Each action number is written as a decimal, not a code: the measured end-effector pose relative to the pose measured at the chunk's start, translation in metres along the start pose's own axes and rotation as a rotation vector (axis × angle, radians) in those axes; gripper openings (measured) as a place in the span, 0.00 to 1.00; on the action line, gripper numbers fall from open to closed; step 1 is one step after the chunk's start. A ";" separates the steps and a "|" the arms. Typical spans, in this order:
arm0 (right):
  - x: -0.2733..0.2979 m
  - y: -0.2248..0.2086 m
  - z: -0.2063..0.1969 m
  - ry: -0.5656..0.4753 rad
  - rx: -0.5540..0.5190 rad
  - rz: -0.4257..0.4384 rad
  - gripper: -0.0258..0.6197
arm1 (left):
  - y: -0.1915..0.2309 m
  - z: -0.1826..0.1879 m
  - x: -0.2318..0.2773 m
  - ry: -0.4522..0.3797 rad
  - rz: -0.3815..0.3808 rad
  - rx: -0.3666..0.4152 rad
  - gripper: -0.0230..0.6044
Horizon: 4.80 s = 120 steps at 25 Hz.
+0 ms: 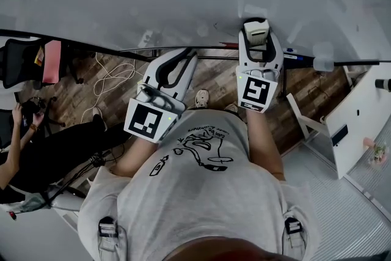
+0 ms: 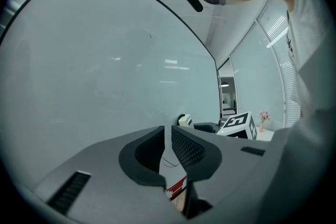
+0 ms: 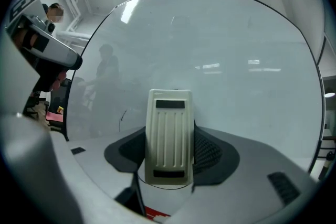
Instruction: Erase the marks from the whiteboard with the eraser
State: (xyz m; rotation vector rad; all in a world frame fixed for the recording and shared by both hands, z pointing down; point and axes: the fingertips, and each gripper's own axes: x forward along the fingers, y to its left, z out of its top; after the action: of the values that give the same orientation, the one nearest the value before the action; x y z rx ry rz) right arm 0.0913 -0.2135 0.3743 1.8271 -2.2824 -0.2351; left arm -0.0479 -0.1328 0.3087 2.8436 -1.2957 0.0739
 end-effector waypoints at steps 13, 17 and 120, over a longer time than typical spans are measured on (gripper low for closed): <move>0.017 0.084 -0.022 0.047 -0.194 0.120 0.44 | 0.006 -0.006 -0.008 0.022 0.032 0.004 0.12; 0.022 0.128 -0.029 0.078 -0.284 0.178 0.44 | 0.014 -0.006 -0.021 0.025 0.035 0.001 0.12; -0.002 0.114 -0.019 -0.071 -0.212 0.209 0.45 | 0.000 -0.062 0.056 0.113 -0.154 -0.014 0.28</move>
State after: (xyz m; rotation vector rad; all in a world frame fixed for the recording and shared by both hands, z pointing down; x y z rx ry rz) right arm -0.0109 -0.1861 0.4211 1.4884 -2.3708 -0.4928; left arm -0.0136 -0.1735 0.3736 2.8686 -1.0499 0.2180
